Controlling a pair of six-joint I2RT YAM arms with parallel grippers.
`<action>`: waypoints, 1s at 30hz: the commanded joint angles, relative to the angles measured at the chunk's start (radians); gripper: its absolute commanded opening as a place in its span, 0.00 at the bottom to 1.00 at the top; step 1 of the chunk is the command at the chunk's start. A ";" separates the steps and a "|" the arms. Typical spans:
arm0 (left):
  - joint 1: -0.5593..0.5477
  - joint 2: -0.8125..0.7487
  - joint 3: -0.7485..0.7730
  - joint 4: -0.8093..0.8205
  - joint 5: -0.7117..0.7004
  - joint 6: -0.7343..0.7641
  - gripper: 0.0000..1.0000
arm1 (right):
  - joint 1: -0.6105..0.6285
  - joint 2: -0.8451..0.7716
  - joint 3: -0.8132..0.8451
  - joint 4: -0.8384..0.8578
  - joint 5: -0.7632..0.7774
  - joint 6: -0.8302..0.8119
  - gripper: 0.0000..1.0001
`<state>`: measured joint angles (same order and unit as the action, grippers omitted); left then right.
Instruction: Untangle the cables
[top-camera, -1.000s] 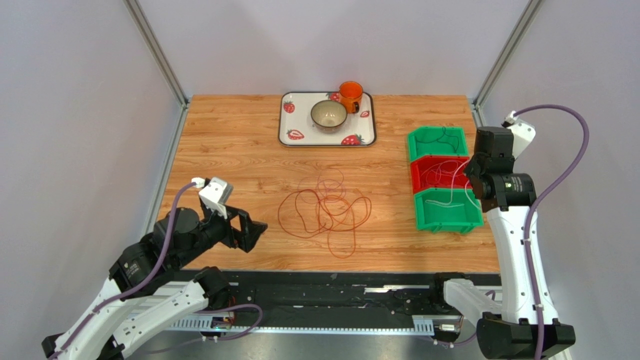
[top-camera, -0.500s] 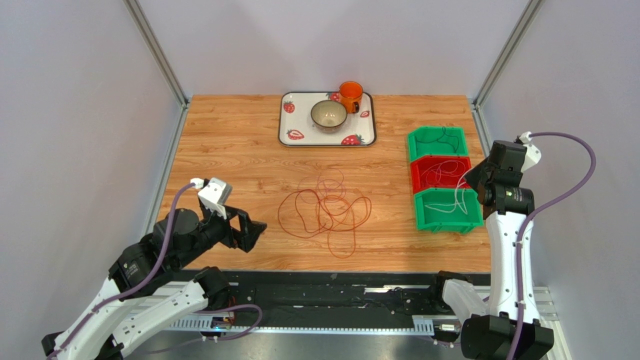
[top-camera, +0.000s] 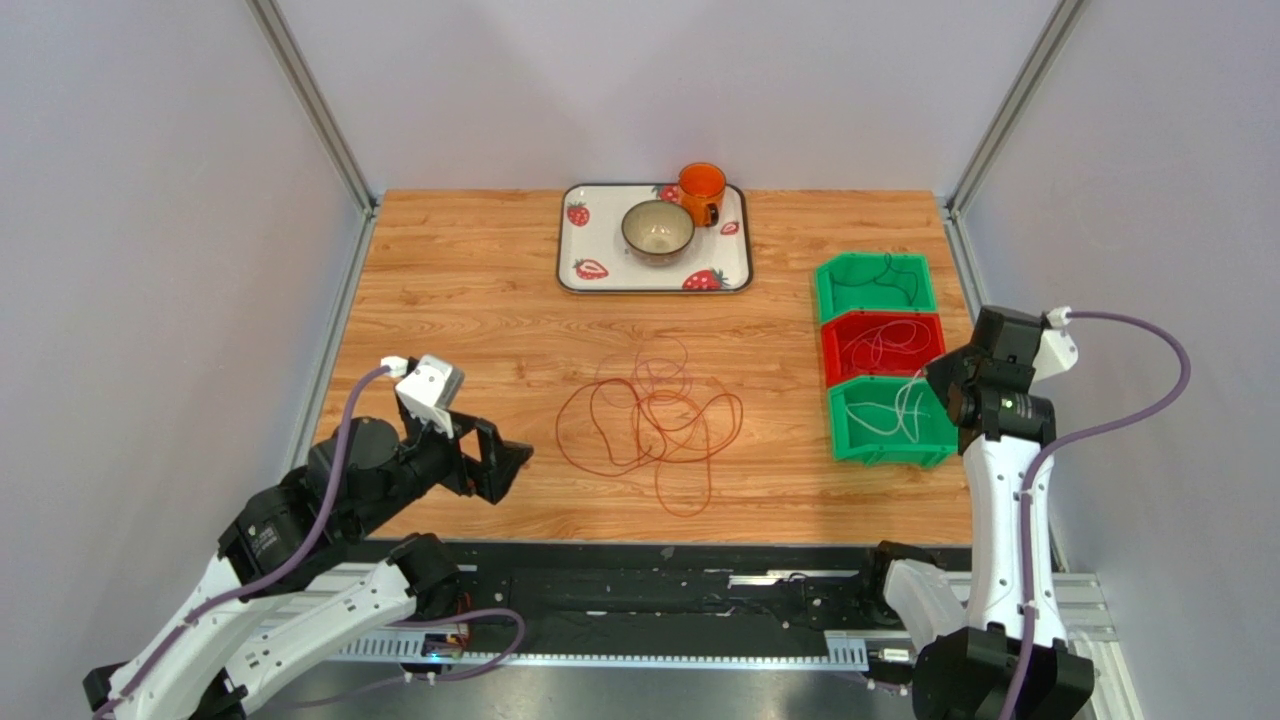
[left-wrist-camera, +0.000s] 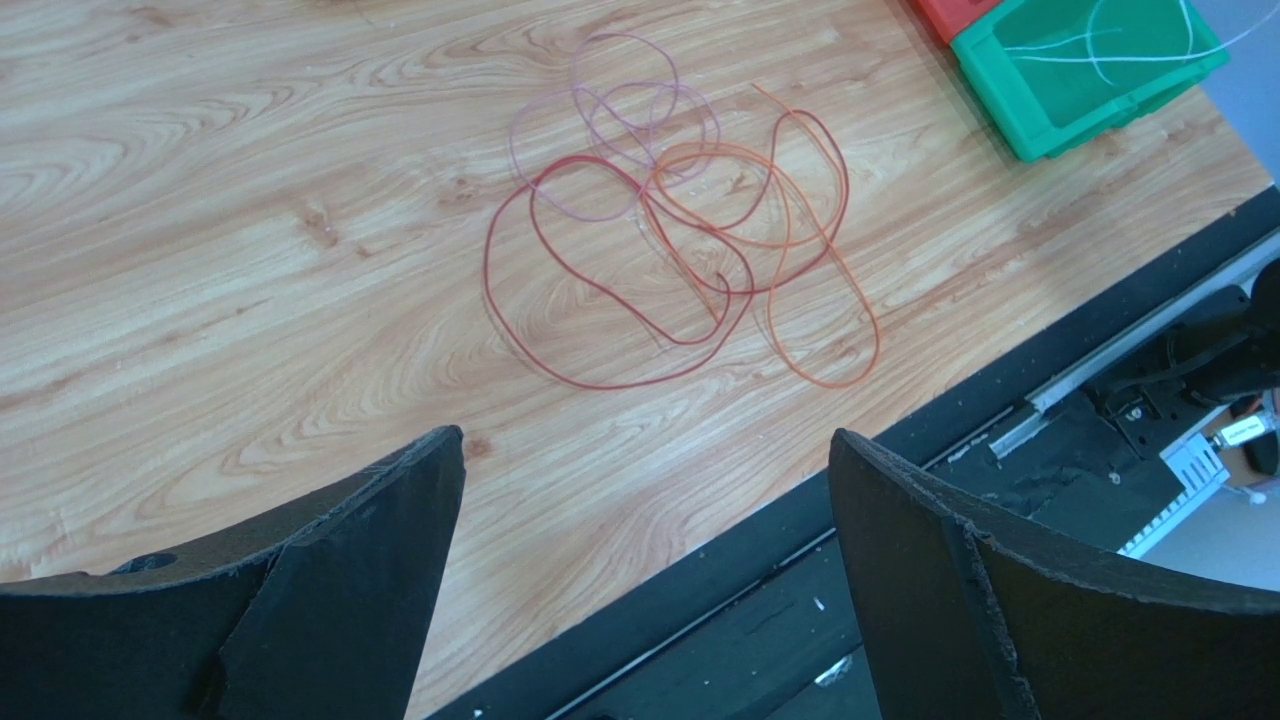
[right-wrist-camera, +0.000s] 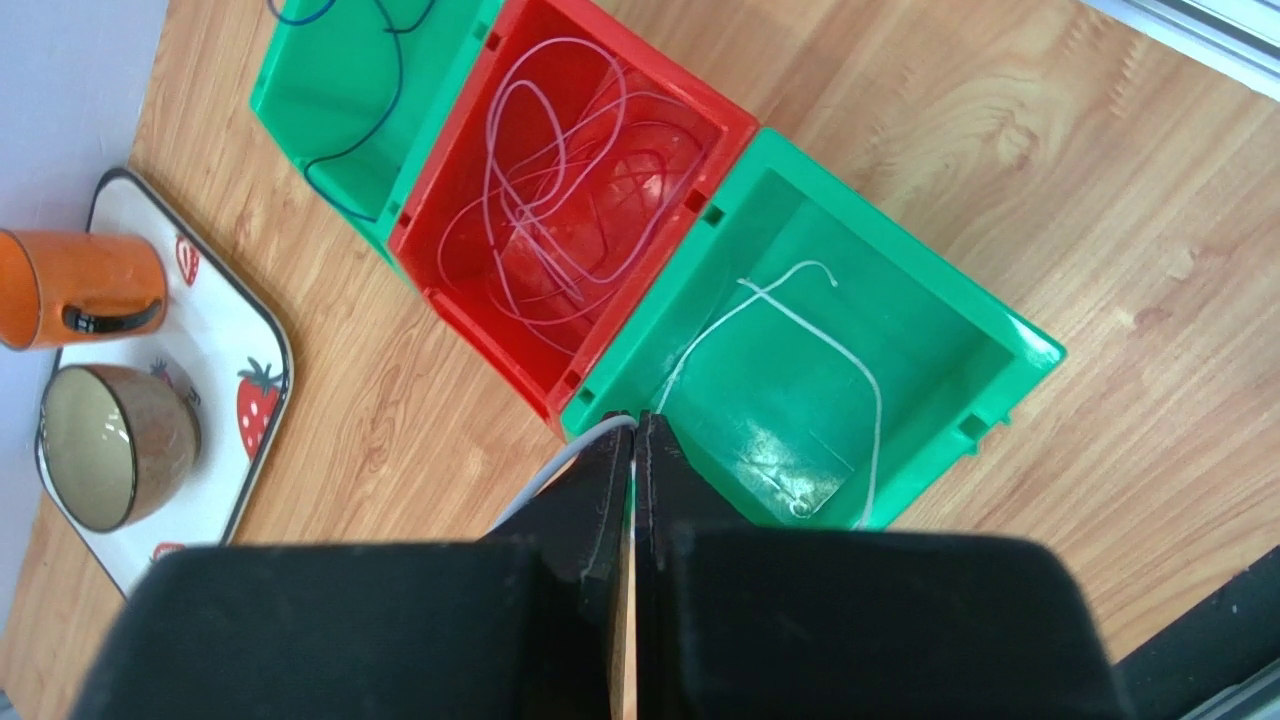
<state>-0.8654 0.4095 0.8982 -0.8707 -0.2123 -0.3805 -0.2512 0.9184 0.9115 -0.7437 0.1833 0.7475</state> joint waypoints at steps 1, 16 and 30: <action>-0.009 -0.009 -0.001 0.018 -0.013 -0.009 0.99 | -0.011 -0.078 -0.057 0.035 0.080 0.118 0.00; -0.024 -0.020 -0.002 0.013 -0.027 -0.012 0.99 | -0.019 0.100 -0.109 0.098 0.182 0.073 0.00; -0.038 -0.021 -0.004 0.012 -0.041 -0.014 0.99 | -0.108 0.413 0.193 -0.015 0.177 0.131 0.00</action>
<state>-0.8913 0.3927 0.8959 -0.8711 -0.2420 -0.3840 -0.3027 1.2705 0.9623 -0.7067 0.3603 0.8482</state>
